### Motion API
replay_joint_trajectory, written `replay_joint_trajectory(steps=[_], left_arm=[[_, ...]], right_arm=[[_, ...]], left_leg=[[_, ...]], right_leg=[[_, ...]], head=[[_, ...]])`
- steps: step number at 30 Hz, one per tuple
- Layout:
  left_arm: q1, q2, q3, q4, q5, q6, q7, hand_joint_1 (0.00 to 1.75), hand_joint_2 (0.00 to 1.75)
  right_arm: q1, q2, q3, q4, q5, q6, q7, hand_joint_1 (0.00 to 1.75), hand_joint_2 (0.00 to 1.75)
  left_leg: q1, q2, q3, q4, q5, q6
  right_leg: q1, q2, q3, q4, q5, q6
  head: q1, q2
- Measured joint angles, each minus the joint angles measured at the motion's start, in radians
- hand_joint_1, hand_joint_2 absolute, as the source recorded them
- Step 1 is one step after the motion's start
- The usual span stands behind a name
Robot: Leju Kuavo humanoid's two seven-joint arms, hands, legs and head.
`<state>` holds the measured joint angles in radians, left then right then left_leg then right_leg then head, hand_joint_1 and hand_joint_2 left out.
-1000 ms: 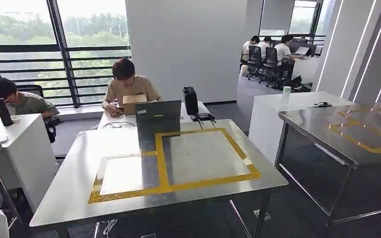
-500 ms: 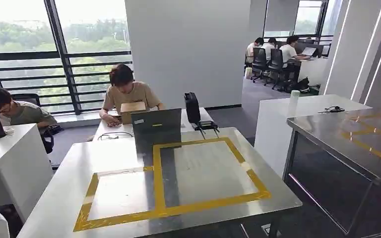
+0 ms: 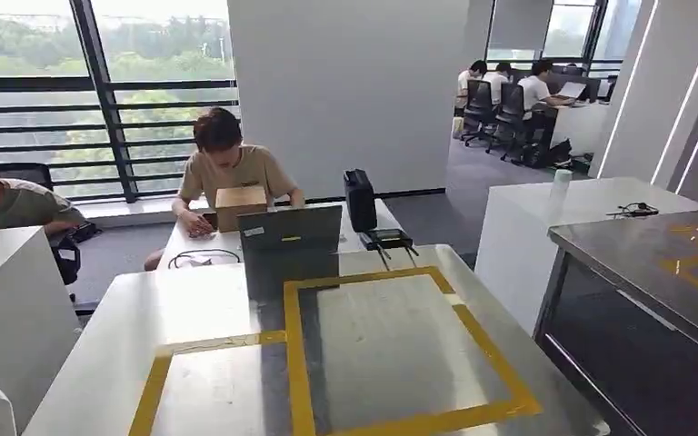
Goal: Take the parts from the cabinet and place them on the table.
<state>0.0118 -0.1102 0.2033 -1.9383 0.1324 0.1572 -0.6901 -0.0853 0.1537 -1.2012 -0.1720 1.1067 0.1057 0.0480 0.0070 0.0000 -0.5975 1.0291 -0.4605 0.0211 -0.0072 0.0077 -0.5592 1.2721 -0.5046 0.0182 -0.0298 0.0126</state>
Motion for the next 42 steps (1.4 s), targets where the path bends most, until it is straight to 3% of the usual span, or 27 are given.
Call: replay_joint_trajectory(steps=[1,2,4,5,6,7,8,9,10,11,12,14,15,16,18,19,20,21,23,25,26,27,28,29,31,36,42], left_arm=[[0.000,0.000,0.000,0.000,0.000,-0.001,0.000,1.75,1.75],[0.000,-0.001,0.000,0.001,0.000,-0.001,0.001,1.75,1.75],[-0.002,-0.002,0.000,0.004,-0.007,-0.001,0.013,1.75,1.75],[-0.004,-0.002,0.000,0.007,-0.014,0.004,0.027,1.75,1.75],[-0.009,-0.001,-0.001,0.013,-0.032,0.013,0.048,1.75,1.75],[-0.015,-0.001,-0.004,0.024,-0.053,0.017,0.076,1.75,1.75],[-0.019,0.001,-0.008,0.042,-0.066,0.017,0.097,1.75,1.75],[-0.031,0.005,-0.013,0.072,-0.077,0.012,0.119,1.75,1.75],[-0.049,0.016,-0.020,0.103,-0.086,0.004,0.152,1.75,1.75],[-0.065,0.024,-0.025,0.129,-0.091,-0.004,0.168,1.75,1.75],[-0.092,0.039,-0.026,0.169,-0.094,-0.016,0.175,1.75,1.75],[-0.160,0.073,-0.026,0.261,-0.113,-0.023,0.182,1.75,1.75],[-0.202,0.092,-0.027,0.314,-0.131,-0.021,0.182,1.75,1.75],[-0.241,0.112,-0.027,0.379,-0.145,-0.020,0.184,1.75,1.75],[-0.281,0.139,-0.027,0.458,-0.151,-0.019,0.183,1.75,1.75],[-0.294,0.148,-0.027,0.483,-0.152,-0.019,0.180,1.75,1.75],[-0.304,0.153,-0.027,0.506,-0.152,-0.019,0.180,1.75,1.75],[-0.312,0.159,-0.027,0.526,-0.153,-0.019,0.178,1.75,1.75],[-0.332,0.169,-0.027,0.552,-0.203,0.012,0.183,1.75,1.75],[-0.393,0.188,-0.048,0.638,-0.362,0.087,0.192,1.75,1.75],[-0.428,0.196,-0.067,0.691,-0.447,0.107,0.192,1.75,1.75],[-0.464,0.203,-0.096,0.751,-0.536,0.115,0.185,1.75,1.75],[-0.496,0.205,-0.129,0.805,-0.610,0.125,0.179,1.75,1.75],[-0.523,0.205,-0.166,0.860,-0.680,0.138,0.176,1.75,1.75],[-0.550,0.198,-0.254,0.955,-0.792,0.151,0.165,1.75,1.75],[-0.552,0.158,-0.435,1.104,-0.893,0.177,0.177,1.75,1.75],[-0.485,0.165,-0.556,1.106,-0.972,0.201,0.222,1.75,1.75]], right_arm=[[-0.001,0.000,0.000,0.000,0.000,0.001,0.000,0.00,0.00],[0.000,0.001,0.000,0.000,0.000,0.002,0.000,0.00,0.00],[0.004,0.001,0.000,0.000,0.000,0.004,0.001,0.00,0.00],[0.005,0.001,0.000,0.000,0.000,0.004,0.001,0.00,0.00],[0.006,0.001,0.000,0.000,0.000,0.004,0.001,0.00,0.00],[0.008,0.001,0.000,0.000,0.000,0.003,0.002,0.00,0.00],[0.015,0.000,0.000,0.000,0.000,0.000,0.004,0.00,0.00],[0.016,-0.004,0.000,0.000,0.001,-0.002,0.004,0.00,0.00],[0.017,-0.004,0.000,0.000,0.003,-0.002,0.006,0.00,0.00],[0.015,-0.003,0.000,0.000,0.007,-0.002,0.005,0.00,0.00],[0.008,-0.003,0.000,0.000,0.007,-0.003,0.002,0.00,0.00],[-0.005,-0.003,0.000,0.000,0.015,-0.002,-0.002,0.00,0.00],[-0.008,-0.003,0.001,0.000,0.017,-0.002,-0.004,0.00,0.00],[-0.011,-0.004,0.001,0.000,0.020,-0.002,-0.004,0.00,0.00],[-0.012,-0.004,0.001,0.000,0.022,-0.002,-0.003,0.00,0.00],[-0.011,-0.004,0.001,0.000,0.022,-0.001,-0.003,0.00,0.00],[-0.009,-0.004,0.001,0.000,0.023,-0.001,-0.002,0.00,0.00],[-0.006,-0.002,0.001,0.000,0.023,-0.001,-0.003,0.00,0.00],[-0.005,0.002,0.001,0.000,0.023,-0.001,-0.005,0.00,0.00],[-0.005,0.002,0.001,0.000,0.024,-0.001,-0.011,0.00,0.00],[-0.006,0.002,0.002,0.000,0.025,0.000,-0.011,0.00,0.00],[-0.005,0.003,0.002,0.000,0.026,0.000,-0.011,0.00,0.00],[-0.006,0.003,0.002,0.000,0.029,0.000,-0.005,0.00,0.00],[-0.008,0.003,0.003,0.000,0.033,0.000,0.002,0.00,0.00],[-0.010,0.003,0.003,0.000,0.036,0.000,0.010,0.00,0.00],[-0.010,0.007,0.005,0.000,0.047,-0.001,0.014,0.00,0.00],[-0.005,0.007,0.025,0.000,0.075,0.012,0.003,0.00,0.00]], left_leg=[[-0.001,0.000,0.026,-0.011,-0.013,0.001],[-0.002,-0.002,0.054,-0.021,-0.027,0.001],[-0.004,-0.009,0.116,-0.038,-0.054,-0.002],[-0.006,-0.012,0.146,-0.043,-0.073,-0.001],[-0.008,-0.014,0.174,-0.045,-0.093,-0.001],[-0.012,-0.015,0.196,-0.045,-0.114,0.000],[-0.010,-0.017,0.199,-0.045,-0.134,0.000],[-0.017,-0.027,0.224,-0.027,-0.157,-0.006],[-0.018,-0.034,0.226,-0.031,-0.184,-0.014],[-0.013,-0.037,0.251,-0.027,-0.186,-0.019],[-0.009,-0.037,0.245,-0.010,-0.168,-0.025],[-0.008,-0.024,0.196,0.075,-0.142,-0.035],[-0.008,-0.015,0.157,0.135,-0.145,-0.040],[-0.005,-0.011,0.114,0.193,-0.177,-0.046],[-0.002,-0.007,0.046,0.264,-0.277,-0.054],[-0.002,-0.007,0.026,0.264,-0.287,-0.055],[-0.002,-0.006,0.020,0.240,-0.265,-0.054],[-0.003,-0.006,0.025,0.185,-0.206,-0.051],[-0.004,-0.006,0.047,0.033,-0.053,-0.045],[-0.014,-0.007,0.037,0.007,-0.076,-0.031],[-0.014,-0.007,0.042,0.006,-0.047,-0.024],[-0.013,-0.011,0.043,0.002,-0.042,-0.022],[-0.011,-0.014,0.041,-0.001,-0.036,-0.030],[-0.013,-0.018,0.041,-0.001,-0.036,-0.027],[-0.015,-0.016,0.044,-0.001,-0.038,-0.022],[-0.017,-0.006,0.045,-0.001,-0.040,-0.011],[-0.017,-0.005,0.044,-0.001,-0.043,-0.007]], right_leg=[[0.001,0.000,-0.047,0.039,-0.029,0.001],[0.001,0.000,-0.086,0.055,-0.080,0.002],[0.002,-0.001,-0.144,0.030,-0.201,0.000],[0.003,0.000,-0.162,-0.009,-0.222,-0.003],[0.005,0.000,-0.175,-0.066,-0.198,-0.009],[0.009,0.001,-0.183,-0.132,-0.112,-0.019],[0.013,0.001,-0.190,-0.205,0.047,-0.033],[0.022,0.005,-0.201,-0.240,0.154,-0.037],[0.027,0.009,-0.184,-0.229,0.178,-0.034],[0.027,0.010,-0.179,-0.228,0.168,-0.041],[0.030,0.007,-0.172,-0.228,0.158,-0.049],[0.023,0.008,-0.154,-0.237,0.151,-0.065],[0.021,0.008,-0.148,-0.240,0.145,-0.072],[0.021,0.008,-0.141,-0.241,0.138,-0.075],[0.021,0.009,-0.125,-0.240,0.121,-0.077],[0.020,0.012,-0.116,-0.238,0.113,-0.076],[0.020,0.013,-0.108,-0.237,0.105,-0.075],[0.020,0.014,-0.099,-0.235,0.098,-0.073],[0.020,0.017,-0.085,-0.235,0.090,-0.068],[0.022,0.017,-0.092,-0.235,0.091,-0.056],[0.023,0.015,-0.095,-0.235,0.090,-0.050],[0.024,0.012,-0.095,-0.236,0.088,-0.048],[0.026,0.008,-0.092,-0.239,0.088,-0.068],[0.025,0.007,-0.092,-0.239,0.093,-0.069],[0.022,0.008,-0.087,-0.245,0.095,-0.060],[0.020,0.015,-0.083,-0.253,0.100,-0.050],[0.016,0.016,-0.083,-0.254,0.097,-0.036]], head=[[0.001,0.001],[0.000,0.000],[0.000,0.000],[0.002,0.001],[0.001,0.000],[0.002,0.000],[0.001,0.000],[0.000,-0.001],[0.000,0.000],[-0.001,-0.001],[0.000,-0.001],[0.000,-0.001],[0.000,-0.001],[0.000,-0.001],[0.000,-0.001],[0.000,-0.001],[0.000,-0.001],[0.000,-0.001],[0.000,-0.001],[-0.001,-0.001],[-0.001,-0.001],[-0.001,-0.001],[-0.001,-0.001],[-0.001,-0.001],[-0.001,-0.001],[-0.001,-0.001],[-0.001,-0.001]])
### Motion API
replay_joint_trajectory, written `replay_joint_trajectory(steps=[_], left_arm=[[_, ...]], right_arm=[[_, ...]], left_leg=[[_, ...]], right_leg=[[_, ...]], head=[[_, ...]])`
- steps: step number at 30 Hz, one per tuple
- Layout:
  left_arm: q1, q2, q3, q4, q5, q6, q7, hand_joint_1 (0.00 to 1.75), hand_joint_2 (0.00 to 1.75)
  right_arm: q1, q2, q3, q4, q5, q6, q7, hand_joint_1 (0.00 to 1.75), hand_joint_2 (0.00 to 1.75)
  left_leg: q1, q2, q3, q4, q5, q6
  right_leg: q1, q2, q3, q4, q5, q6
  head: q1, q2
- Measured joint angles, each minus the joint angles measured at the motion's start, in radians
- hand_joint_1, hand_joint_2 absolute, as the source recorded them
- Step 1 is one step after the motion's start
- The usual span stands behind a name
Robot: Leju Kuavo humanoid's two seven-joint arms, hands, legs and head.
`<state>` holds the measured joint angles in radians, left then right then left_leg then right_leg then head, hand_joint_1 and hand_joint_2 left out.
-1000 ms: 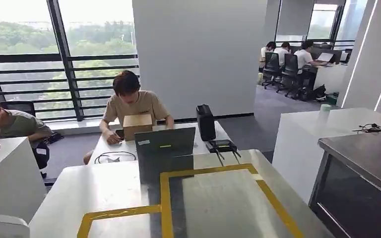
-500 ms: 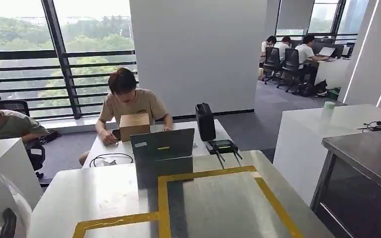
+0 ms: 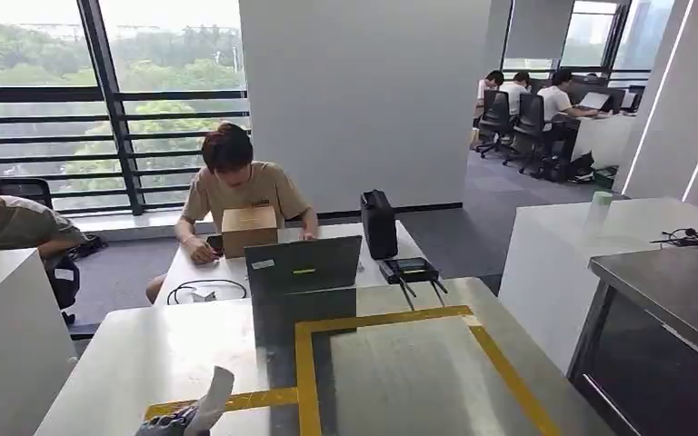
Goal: Take the parts from the cabinet and place them on the table.
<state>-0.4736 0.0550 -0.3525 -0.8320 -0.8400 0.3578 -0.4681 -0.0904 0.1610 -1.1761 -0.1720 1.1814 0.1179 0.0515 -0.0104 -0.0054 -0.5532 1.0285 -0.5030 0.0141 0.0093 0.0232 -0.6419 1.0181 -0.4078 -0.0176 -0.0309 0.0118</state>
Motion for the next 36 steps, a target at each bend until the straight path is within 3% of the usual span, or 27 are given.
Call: replay_joint_trajectory(steps=[1,2,7,8,13,24,30,31,32,33,35,36], left_arm=[[0.013,0.005,-0.006,-0.006,-0.002,0.002,0.002,1.75,1.75],[0.024,0.010,-0.013,-0.011,-0.003,0.010,0.008,0.00,1.75],[0.062,0.040,-0.026,-0.032,-0.029,0.055,0.042,0.00,1.75],[0.071,0.044,-0.026,-0.039,-0.024,0.055,0.053,0.00,0.00],[0.133,0.059,-0.017,-0.104,0.061,0.018,0.074,0.00,0.00],[0.230,0.071,0.024,-0.255,0.116,0.007,0.084,0.00,0.00],[0.314,0.071,0.069,-0.429,0.134,0.033,0.069,0.00,0.00],[0.326,0.069,0.073,-0.459,0.134,0.036,0.067,0.00,0.00],[0.334,0.066,0.076,-0.484,0.134,0.038,0.066,0.00,0.00],[0.343,0.065,0.079,-0.505,0.134,0.040,0.066,0.00,0.00],[0.368,0.065,0.086,-0.542,0.129,0.043,0.065,0.00,0.00],[0.382,0.064,0.089,-0.563,0.127,0.043,0.065,0.00,0.00]], right_arm=[[0.000,0.000,0.003,0.000,0.003,0.000,0.000,0.00,0.00],[0.000,0.000,0.005,0.000,0.004,0.000,0.000,0.00,0.00],[-0.001,0.003,0.017,0.000,0.016,0.000,-0.002,0.00,0.00],[-0.001,0.003,0.022,0.000,0.019,0.000,-0.002,0.00,0.00],[-0.004,0.004,0.027,0.000,0.022,0.000,0.001,0.00,0.00],[-0.013,0.004,0.029,0.000,0.025,0.000,0.002,0.00,0.00],[-0.011,0.007,0.029,0.000,0.023,-0.001,0.013,0.00,0.00],[-0.010,0.007,0.028,0.000,0.023,-0.001,0.013,0.00,0.00],[-0.010,0.007,0.029,0.000,0.023,-0.001,0.013,0.00,0.00],[-0.010,0.007,0.028,0.000,0.023,-0.002,0.012,0.00,0.00],[-0.010,0.008,0.029,0.000,0.022,-0.002,0.012,0.00,0.00],[-0.010,0.008,0.029,0.000,0.022,-0.002,0.012,0.00,0.00]], left_leg=[[0.000,0.000,0.000,0.000,0.000,0.000],[0.000,0.000,0.000,0.000,0.000,0.000],[0.000,0.000,-0.003,-0.005,-0.002,0.000],[0.000,0.000,-0.003,-0.005,-0.002,0.000],[0.001,-0.001,-0.001,-0.007,-0.002,-0.001],[0.000,-0.001,-0.001,-0.007,-0.003,0.000],[-0.009,-0.001,0.001,-0.006,-0.004,0.011],[0.002,0.002,0.014,-0.020,0.013,0.017],[0.004,0.005,0.016,-0.025,0.020,0.021],[0.007,0.006,0.014,-0.027,0.024,0.027],[0.007,0.012,0.007,-0.025,0.025,0.027],[0.008,0.014,0.002,-0.022,0.026,0.025]], right_leg=[[0.000,0.000,0.000,0.000,0.000,0.000],[0.000,0.000,0.000,0.000,-0.001,0.001],[0.000,-0.001,0.002,0.000,-0.004,0.002],[0.000,-0.001,0.003,0.000,-0.005,0.001],[0.001,-0.001,0.003,0.000,-0.006,0.001],[0.000,-0.002,0.004,0.000,-0.007,0.000],[-0.006,-0.002,0.006,-0.003,-0.003,0.013],[-0.001,0.000,0.006,0.001,-0.002,0.018],[-0.003,-0.006,0.002,0.016,-0.027,0.021],[-0.006,-0.008,-0.014,0.063,-0.072,0.025],[-0.014,-0.009,-0.073,0.217,-0.160,0.032],[-0.018,-0.009,-0.098,0.287,-0.187,0.036]], head=[[0.000,0.000],[0.000,0.000],[0.000,0.000],[0.000,0.000],[0.000,0.000],[0.000,0.000],[0.000,0.000],[0.000,0.000],[0.001,0.000],[0.001,0.000],[0.001,0.000],[0.001,0.000]])
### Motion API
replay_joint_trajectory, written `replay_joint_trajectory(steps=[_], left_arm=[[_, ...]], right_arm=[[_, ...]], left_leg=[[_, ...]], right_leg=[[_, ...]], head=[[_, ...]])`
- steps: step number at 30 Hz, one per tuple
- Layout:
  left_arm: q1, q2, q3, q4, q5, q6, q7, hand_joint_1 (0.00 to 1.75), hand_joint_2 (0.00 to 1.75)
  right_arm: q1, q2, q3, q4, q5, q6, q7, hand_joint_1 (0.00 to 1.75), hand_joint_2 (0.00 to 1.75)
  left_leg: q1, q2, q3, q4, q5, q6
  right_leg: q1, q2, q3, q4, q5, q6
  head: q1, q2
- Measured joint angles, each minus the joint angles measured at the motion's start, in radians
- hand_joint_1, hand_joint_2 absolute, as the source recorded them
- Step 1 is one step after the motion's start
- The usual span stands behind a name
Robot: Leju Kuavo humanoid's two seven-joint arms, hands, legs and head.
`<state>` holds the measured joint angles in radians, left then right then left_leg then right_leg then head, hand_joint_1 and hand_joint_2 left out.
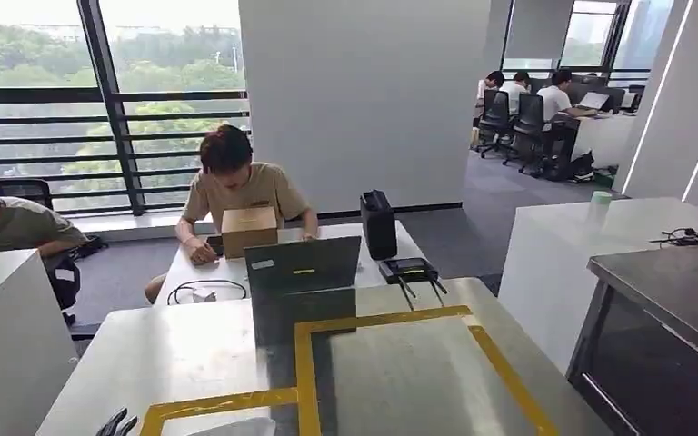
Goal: Take the parts from the cabinet and place them on the table.
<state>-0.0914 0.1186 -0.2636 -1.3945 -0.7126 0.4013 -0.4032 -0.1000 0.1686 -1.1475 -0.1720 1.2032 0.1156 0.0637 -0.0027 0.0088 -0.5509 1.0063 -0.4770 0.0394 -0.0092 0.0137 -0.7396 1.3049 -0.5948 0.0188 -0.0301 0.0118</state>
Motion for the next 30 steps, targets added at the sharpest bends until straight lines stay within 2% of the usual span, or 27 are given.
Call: replay_joint_trajectory(steps=[1,2,4,5,6,7,8,9,10,11,12,14,15,16,17,18,19,20,21,22,24,25,26,27,28,29,30], left_arm=[[0.014,-0.002,0.002,-0.018,-0.002,0.003,-0.001,0.00,0.00],[0.028,-0.005,0.004,-0.035,-0.003,0.007,-0.001,0.00,0.00],[0.049,-0.009,0.008,-0.072,-0.005,0.014,-0.002,0.00,0.00],[0.055,-0.011,0.012,-0.089,-0.006,0.017,-0.002,0.00,0.00],[0.060,-0.013,0.015,-0.105,-0.006,0.018,-0.001,0.00,0.00],[0.061,-0.014,0.016,-0.118,-0.008,0.019,-0.003,0.00,0.00],[0.061,-0.014,0.017,-0.128,-0.009,0.019,-0.003,0.00,0.00],[0.061,-0.017,0.017,-0.136,-0.011,0.019,-0.003,0.00,0.00],[0.062,-0.018,0.019,-0.140,-0.013,0.019,-0.003,0.00,0.00],[0.062,-0.018,0.020,-0.140,-0.015,0.018,-0.003,0.00,0.00],[0.061,-0.018,0.021,-0.140,-0.019,0.016,-0.003,0.00,0.00],[0.055,-0.021,0.021,-0.138,-0.021,0.010,-0.004,0.00,0.00],[0.053,-0.023,0.020,-0.136,-0.022,0.007,-0.004,0.00,0.00],[0.052,-0.026,0.020,-0.132,-0.023,0.005,-0.005,0.00,0.00],[0.049,-0.029,0.020,-0.129,-0.023,0.004,-0.005,0.00,0.00],[0.044,-0.031,0.020,-0.126,-0.024,0.002,-0.005,0.00,0.00],[0.035,-0.035,0.020,-0.122,-0.024,0.000,-0.005,0.00,0.00],[0.027,-0.036,0.020,-0.119,-0.024,-0.002,-0.005,0.00,0.00],[0.020,-0.037,0.020,-0.118,-0.024,-0.001,-0.005,0.00,0.00],[0.019,-0.039,0.020,-0.115,-0.024,-0.002,-0.005,0.00,0.00],[0.017,-0.039,0.020,-0.109,-0.024,-0.002,-0.005,0.00,0.00],[0.017,-0.039,0.020,-0.105,-0.024,-0.002,-0.005,0.00,0.00],[0.013,-0.042,0.020,-0.100,-0.024,-0.002,-0.006,0.00,0.00],[0.007,-0.044,0.020,-0.092,-0.022,-0.004,-0.008,0.00,0.00],[0.000,-0.045,0.020,-0.082,-0.020,-0.004,-0.011,0.00,0.00],[-0.004,-0.046,0.020,-0.069,-0.019,-0.004,-0.014,0.00,0.00],[-0.007,-0.047,0.020,-0.059,-0.015,-0.004,-0.016,0.00,0.00]], right_arm=[[0.001,0.000,0.000,0.000,0.000,-0.001,0.000,0.00,0.00],[0.002,0.000,0.000,0.000,-0.001,-0.003,0.000,0.00,0.00],[0.002,-0.002,0.000,0.000,-0.003,-0.005,-0.001,0.00,0.00],[0.002,-0.002,0.000,0.000,-0.003,-0.006,-0.002,0.00,0.00],[0.002,-0.002,0.000,0.000,-0.006,-0.006,-0.005,0.00,0.00],[0.003,-0.002,0.000,0.000,-0.007,-0.008,-0.005,0.00,0.00],[0.002,-0.002,0.000,0.000,-0.007,-0.007,-0.004,0.00,0.00],[0.001,-0.002,0.000,0.000,-0.009,-0.007,-0.005,0.00,0.00],[0.001,-0.002,0.000,0.000,-0.009,-0.007,-0.007,0.00,0.00],[0.000,-0.002,0.000,0.000,-0.010,-0.007,-0.008,0.00,0.00],[0.001,-0.003,0.000,0.000,-0.012,-0.007,-0.008,0.00,0.00],[0.001,-0.003,-0.001,0.000,-0.019,-0.010,-0.008,0.00,0.00],[0.001,-0.003,-0.001,0.000,-0.021,-0.010,-0.008,0.00,0.00],[0.001,-0.003,-0.001,0.000,-0.021,-0.011,-0.007,0.00,0.00],[0.001,-0.003,-0.001,0.000,-0.023,-0.011,-0.007,0.00,0.00],[0.001,-0.003,-0.001,0.000,-0.024,-0.011,-0.007,0.00,0.00],[0.001,-0.003,-0.002,0.000,-0.026,-0.008,-0.008,0.00,0.00],[0.000,-0.003,-0.002,0.000,-0.027,-0.007,-0.010,0.00,0.00],[0.000,-0.001,-0.002,0.000,-0.027,-0.006,-0.011,0.00,0.00],[0.000,-0.001,-0.002,0.000,-0.027,-0.005,-0.012,0.00,0.00],[0.000,-0.001,-0.002,0.000,-0.026,-0.004,-0.011,0.00,0.00],[0.000,-0.001,-0.002,0.000,-0.024,-0.004,-0.007,0.00,0.00],[0.002,-0.002,-0.002,0.000,-0.024,-0.004,-0.004,0.00,0.00],[0.002,-0.002,-0.002,0.000,-0.024,-0.007,-0.001,0.00,0.00],[0.003,-0.002,-0.002,0.000,-0.028,-0.008,0.003,0.00,0.00],[0.002,-0.002,-0.002,0.000,-0.029,-0.011,0.002,0.00,0.00],[0.001,-0.003,-0.002,0.000,-0.031,-0.013,0.002,0.00,0.00]], left_leg=[[0.002,0.001,-0.004,0.003,0.001,-0.002],[0.004,0.003,-0.009,0.008,0.001,-0.004],[0.013,0.003,-0.019,0.019,0.001,-0.014],[0.015,0.003,-0.024,0.028,-0.001,-0.024],[0.014,-0.001,-0.030,0.031,0.000,-0.035],[0.012,-0.003,-0.033,0.033,-0.003,-0.043],[0.011,-0.004,-0.030,0.037,-0.002,-0.048],[0.012,-0.004,-0.030,0.032,0.004,-0.058],[0.014,-0.005,-0.043,0.031,0.010,-0.067],[0.017,-0.006,-0.048,0.045,-0.005,-0.070],[0.017,-0.006,-0.063,0.076,-0.047,-0.072],[0.017,-0.006,-0.113,0.228,-0.159,-0.079],[0.017,-0.006,-0.128,0.288,-0.186,-0.079],[0.017,-0.006,-0.130,0.324,-0.190,-0.078],[0.016,-0.006,-0.111,0.314,-0.171,-0.074],[0.015,-0.006,-0.076,0.270,-0.139,-0.068],[0.012,-0.006,-0.017,0.184,-0.102,-0.059],[0.008,-0.007,0.045,0.095,-0.085,-0.049],[0.002,-0.008,0.095,0.015,-0.113,-0.041],[-0.002,-0.005,0.101,0.015,-0.097,-0.048],[-0.011,-0.008,0.087,0.008,-0.088,-0.038],[-0.010,-0.007,0.081,0.003,-0.079,-0.029],[0.000,-0.001,0.073,-0.005,-0.060,-0.020],[-0.001,0.000,0.060,-0.006,-0.048,-0.012],[0.000,0.000,0.044,-0.006,-0.036,-0.005],[0.000,0.000,0.030,-0.005,-0.024,-0.006],[-0.001,0.003,0.018,-0.004,-0.012,-0.006]], right_leg=[[-0.004,-0.001,-0.003,0.024,0.000,0.003],[-0.007,-0.003,0.020,-0.004,0.021,0.007],[-0.015,-0.010,0.123,-0.169,0.086,0.016],[-0.021,-0.013,0.178,-0.258,0.095,0.023],[-0.009,-0.004,0.178,-0.243,0.097,0.015],[-0.010,-0.002,0.165,-0.241,0.110,0.001],[-0.011,-0.003,0.170,-0.259,0.090,-0.005],[-0.010,-0.002,0.166,-0.254,0.095,-0.013],[-0.010,-0.004,0.159,-0.260,0.104,-0.024],[-0.014,-0.007,0.154,-0.263,0.112,-0.033],[-0.014,-0.008,0.146,-0.263,0.119,-0.040],[-0.010,-0.008,0.126,-0.263,0.134,-0.047],[-0.007,-0.009,0.116,-0.263,0.142,-0.049],[-0.004,-0.009,0.106,-0.263,0.150,-0.049],[-0.001,-0.009,0.096,-0.262,0.159,-0.050],[0.002,-0.008,0.085,-0.262,0.167,-0.049],[0.005,-0.008,0.074,-0.262,0.177,-0.048],[0.007,-0.008,0.067,-0.262,0.186,-0.046],[0.008,-0.007,0.064,-0.261,0.194,-0.041],[0.007,-0.007,0.066,-0.265,0.203,-0.035],[0.000,-0.008,0.068,-0.272,0.222,-0.021],[0.002,-0.007,0.067,-0.278,0.231,-0.013],[-0.003,-0.006,0.061,-0.273,0.226,-0.009],[0.001,-0.007,0.049,-0.248,0.174,-0.006],[-0.001,-0.007,0.033,-0.190,0.106,-0.002],[-0.003,-0.007,0.014,-0.115,0.045,0.001],[-0.002,-0.007,-0.001,-0.040,0.004,0.004]], head=[[0.000,0.000],[0.000,0.000],[0.000,0.000],[0.000,0.000],[0.001,0.000],[0.000,0.000],[0.000,0.000],[-0.001,0.000],[-0.002,0.000],[-0.001,0.000],[-0.002,0.000],[-0.002,0.000],[-0.001,0.000],[-0.002,0.000],[-0.002,0.000],[-0.002,0.000],[-0.002,0.000],[-0.002,0.000],[0.000,0.000],[0.000,0.000],[-0.002,0.000],[-0.003,0.000],[-0.004,0.000],[-0.003,-0.001],[-0.001,0.000],[-0.002,-0.001],[-0.001,-0.001]])
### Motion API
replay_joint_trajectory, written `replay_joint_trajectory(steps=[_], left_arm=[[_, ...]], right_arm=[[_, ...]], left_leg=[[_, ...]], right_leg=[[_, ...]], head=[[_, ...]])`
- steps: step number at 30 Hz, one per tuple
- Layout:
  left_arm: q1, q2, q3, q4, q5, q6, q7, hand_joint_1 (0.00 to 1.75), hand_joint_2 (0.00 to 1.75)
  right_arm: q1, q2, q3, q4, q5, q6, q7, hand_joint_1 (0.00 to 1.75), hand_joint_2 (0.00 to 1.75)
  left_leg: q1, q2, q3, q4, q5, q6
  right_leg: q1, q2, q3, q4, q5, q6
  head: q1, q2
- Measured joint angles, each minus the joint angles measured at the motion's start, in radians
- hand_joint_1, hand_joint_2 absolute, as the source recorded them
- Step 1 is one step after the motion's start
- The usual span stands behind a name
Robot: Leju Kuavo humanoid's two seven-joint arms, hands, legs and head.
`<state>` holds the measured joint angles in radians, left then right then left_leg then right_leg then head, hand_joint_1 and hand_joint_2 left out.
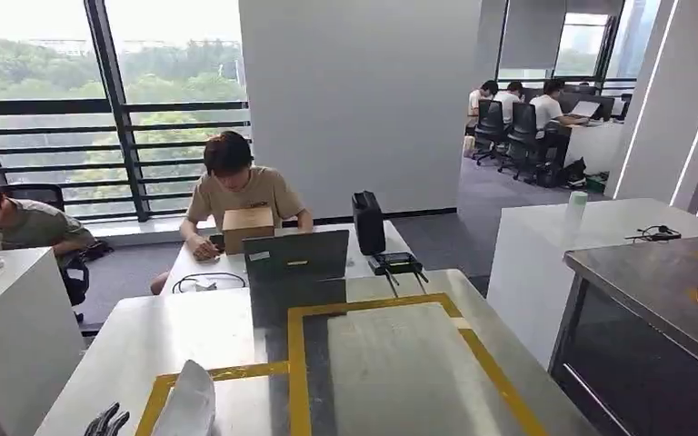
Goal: Take the parts from the cabinet and place them on the table.
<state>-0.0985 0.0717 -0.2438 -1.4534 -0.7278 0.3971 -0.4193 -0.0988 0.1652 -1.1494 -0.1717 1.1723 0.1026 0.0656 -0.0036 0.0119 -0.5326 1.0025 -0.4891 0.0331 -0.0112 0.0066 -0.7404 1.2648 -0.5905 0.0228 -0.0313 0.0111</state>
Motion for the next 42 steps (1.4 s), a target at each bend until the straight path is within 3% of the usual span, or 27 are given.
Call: replay_joint_trajectory(steps=[1,3,5,6,7,11,12,13,15,16,17,18,20,22,26,27,28,30,31,32,33,35,36,37,38,41,42], left_arm=[[-0.005,-0.002,0.000,0.012,0.003,0.000,-0.003,0.00,0.00],[-0.015,-0.005,-0.002,0.034,0.005,0.000,-0.006,0.00,0.00],[-0.025,-0.008,-0.003,0.044,0.005,0.000,-0.006,0.00,0.00],[-0.028,-0.009,-0.003,0.047,0.004,0.000,-0.006,0.00,0.00],[-0.030,-0.010,-0.003,0.047,0.004,0.001,-0.005,0.00,0.00],[-0.031,-0.011,-0.010,0.054,0.002,0.003,0.001,0.00,0.00],[-0.029,-0.011,-0.010,0.055,0.002,0.004,0.003,0.00,0.00],[-0.029,-0.011,-0.010,0.055,0.001,0.005,0.004,0.00,0.00],[-0.027,-0.011,-0.010,0.057,0.001,0.006,0.005,0.00,0.00],[-0.024,-0.011,-0.010,0.059,0.001,0.006,0.005,0.00,0.00],[-0.021,-0.011,-0.010,0.062,0.001,0.006,0.007,0.00,0.00],[-0.021,-0.011,-0.010,0.065,0.001,0.006,0.008,0.00,0.00],[-0.022,-0.012,-0.010,0.069,0.001,0.006,0.008,0.00,0.00],[-0.024,-0.013,-0.010,0.070,0.001,0.006,0.006,0.00,0.00],[-0.024,-0.014,-0.010,0.078,0.002,0.006,0.007,0.00,0.00],[-0.030,-0.016,-0.010,0.085,0.004,0.003,0.008,0.00,0.00],[-0.033,-0.019,-0.010,0.096,0.012,-0.003,0.010,0.00,0.00],[-0.042,-0.023,-0.008,0.134,0.048,-0.028,0.005,0.00,0.00],[-0.050,-0.024,-0.007,0.164,0.071,-0.046,0.001,0.00,0.00],[-0.061,-0.026,-0.006,0.197,0.090,-0.053,-0.004,0.00,0.00],[-0.073,-0.027,-0.004,0.234,0.102,-0.054,-0.011,0.00,0.00],[-0.111,-0.030,0.004,0.336,0.108,-0.045,-0.011,0.00,0.00],[-0.143,-0.034,0.008,0.411,0.103,-0.037,-0.005,0.00,0.00],[-0.172,-0.039,0.013,0.495,0.103,-0.032,0.000,0.00,0.00],[-0.192,-0.041,0.021,0.569,0.104,-0.026,0.008,0.00,0.00],[-0.221,-0.052,0.036,0.751,0.108,-0.022,0.078,0.00,0.00],[-0.220,-0.056,0.046,0.818,0.111,-0.030,0.112,0.00,0.00]], right_arm=[[0.000,-0.001,0.000,0.000,-0.003,0.000,0.000,0.00,0.00],[0.001,-0.004,-0.001,0.000,-0.009,-0.001,-0.001,0.00,0.00],[0.000,-0.006,-0.002,0.000,-0.011,0.000,-0.002,0.00,0.00],[-0.003,-0.006,-0.002,0.000,-0.011,0.000,-0.002,0.00,0.00],[-0.003,-0.006,-0.002,0.000,-0.011,0.000,-0.003,0.00,0.00],[0.000,-0.006,-0.003,0.000,-0.013,0.003,-0.002,0.00,0.00],[-0.001,-0.006,-0.004,0.000,-0.013,0.003,-0.003,0.00,0.00],[-0.002,-0.006,-0.005,0.000,-0.013,0.003,-0.003,0.00,0.00],[-0.001,-0.007,-0.006,0.000,-0.013,0.003,-0.003,0.00,0.00],[0.000,-0.007,-0.006,0.000,-0.013,0.003,-0.003,0.00,0.00],[0.000,-0.008,-0.007,0.000,-0.013,0.003,-0.003,0.00,0.00],[0.001,-0.008,-0.008,0.000,-0.013,0.002,-0.005,0.00,0.00],[0.001,-0.008,-0.008,0.000,-0.013,0.002,-0.006,0.00,0.00],[0.001,-0.007,-0.008,0.000,-0.013,0.002,-0.007,0.00,0.00],[0.004,-0.008,-0.008,0.000,-0.013,0.002,-0.010,0.00,0.00],[0.006,-0.008,-0.009,0.000,-0.014,0.001,-0.010,0.00,0.00],[0.007,-0.008,-0.009,0.000,-0.014,0.000,-0.009,0.00,0.00],[0.008,-0.006,-0.009,0.000,-0.018,-0.001,-0.010,0.00,0.00],[0.008,-0.007,-0.009,0.000,-0.022,-0.002,-0.010,0.00,0.00],[0.007,-0.007,-0.009,0.000,-0.025,-0.003,-0.011,0.00,0.00],[0.007,-0.007,-0.010,0.000,-0.029,-0.003,-0.013,0.00,0.00],[0.007,-0.007,-0.013,0.000,-0.032,-0.004,-0.014,0.00,0.00],[0.006,-0.007,-0.016,0.000,-0.032,-0.006,-0.013,0.00,0.00],[0.001,-0.007,-0.019,0.000,-0.032,-0.008,-0.012,0.00,0.00],[-0.004,-0.006,-0.019,0.000,-0.032,-0.010,-0.011,0.00,0.00],[-0.003,-0.002,-0.024,0.000,-0.030,-0.015,-0.004,0.00,0.00],[-0.001,0.000,-0.024,0.000,-0.026,-0.014,-0.003,0.00,0.00]], left_leg=[[0.000,0.002,-0.016,0.004,0.012,-0.001],[0.001,0.004,-0.053,0.013,0.033,-0.006],[0.005,0.006,-0.085,0.028,0.047,-0.014],[0.004,0.007,-0.095,0.037,0.053,-0.021],[0.002,0.007,-0.100,0.041,0.057,-0.027],[0.005,0.004,-0.107,0.037,0.079,-0.053],[0.006,-0.002,-0.116,0.054,0.046,-0.058],[0.007,-0.006,-0.132,0.099,-0.015,-0.061],[0.010,-0.007,-0.163,0.237,-0.121,-0.068],[0.010,-0.007,-0.171,0.299,-0.141,-0.070],[0.010,-0.007,-0.165,0.328,-0.126,-0.070],[0.010,-0.007,-0.139,0.313,-0.090,-0.068],[0.010,-0.007,-0.040,0.189,-0.029,-0.061],[0.003,-0.011,0.084,0.003,-0.083,-0.052],[-0.003,-0.012,0.052,0.001,-0.047,-0.021],[0.002,-0.005,0.039,-0.001,-0.032,-0.012],[0.002,-0.006,0.024,-0.002,-0.020,-0.002],[0.000,-0.006,-0.009,-0.001,0.007,0.003],[-0.001,-0.005,-0.024,0.001,0.020,0.003],[-0.002,-0.004,-0.041,0.003,0.033,0.002],[-0.002,-0.003,-0.062,0.007,0.047,0.000],[0.001,-0.003,-0.105,0.022,0.069,-0.007],[0.002,-0.004,-0.120,0.029,0.078,-0.011],[-0.001,-0.004,-0.131,0.037,0.085,-0.018],[-0.002,-0.004,-0.133,0.039,0.093,-0.025],[0.000,0.001,-0.130,0.024,0.122,-0.045],[0.004,-0.003,-0.135,0.033,0.109,-0.051]], right_leg=[[0.001,0.000,-0.006,0.053,-0.009,0.002],[0.000,0.000,0.038,0.043,0.046,0.004],[-0.001,-0.003,0.161,-0.113,0.094,0.004],[-0.001,-0.003,0.217,-0.206,0.051,0.002],[0.008,0.000,0.236,-0.231,0.046,-0.011],[0.003,-0.005,0.208,-0.240,0.074,-0.044],[0.003,-0.008,0.201,-0.242,0.083,-0.050],[0.002,-0.008,0.188,-0.242,0.094,-0.056],[0.004,-0.008,0.161,-0.241,0.117,-0.056],[0.005,-0.008,0.145,-0.240,0.129,-0.056],[0.005,-0.008,0.133,-0.238,0.141,-0.054],[0.005,-0.008,0.116,-0.236,0.152,-0.052],[0.005,-0.008,0.088,-0.232,0.173,-0.047],[0.008,-0.006,0.076,-0.229,0.193,-0.035],[0.003,-0.004,0.075,-0.252,0.236,-0.006],[-0.003,-0.002,0.066,-0.236,0.205,-0.003],[-0.002,-0.003,0.050,-0.197,0.140,-0.001],[-0.003,-0.003,0.011,-0.052,0.020,0.002],[-0.002,-0.003,-0.002,0.018,-0.009,0.003],[-0.002,-0.003,-0.003,0.063,-0.007,0.003],[-0.002,-0.003,0.015,0.071,0.022,0.003],[-0.002,-0.003,0.113,-0.025,0.100,0.003],[-0.002,-0.003,0.184,-0.111,0.099,0.001],[0.000,-0.003,0.245,-0.204,0.044,-0.004],[0.005,-0.001,0.261,-0.242,0.027,-0.014],[0.008,-0.001,0.243,-0.244,0.048,-0.035],[0.001,-0.007,0.235,-0.250,0.065,-0.044]], head=[[0.001,0.000],[0.001,0.000],[0.001,0.000],[0.001,0.000],[0.002,0.000],[-0.001,0.000],[-0.001,0.000],[-0.003,0.000],[-0.003,0.000],[-0.004,0.000],[-0.003,0.000],[-0.003,0.000],[-0.003,0.000],[-0.003,0.000],[-0.003,0.000],[-0.003,-0.001],[0.000,0.000],[0.000,0.000],[0.000,0.000],[0.000,0.000],[0.000,0.000],[0.002,0.000],[0.001,0.000],[0.003,0.000],[0.003,0.000],[0.002,0.000],[0.002,0.000]])
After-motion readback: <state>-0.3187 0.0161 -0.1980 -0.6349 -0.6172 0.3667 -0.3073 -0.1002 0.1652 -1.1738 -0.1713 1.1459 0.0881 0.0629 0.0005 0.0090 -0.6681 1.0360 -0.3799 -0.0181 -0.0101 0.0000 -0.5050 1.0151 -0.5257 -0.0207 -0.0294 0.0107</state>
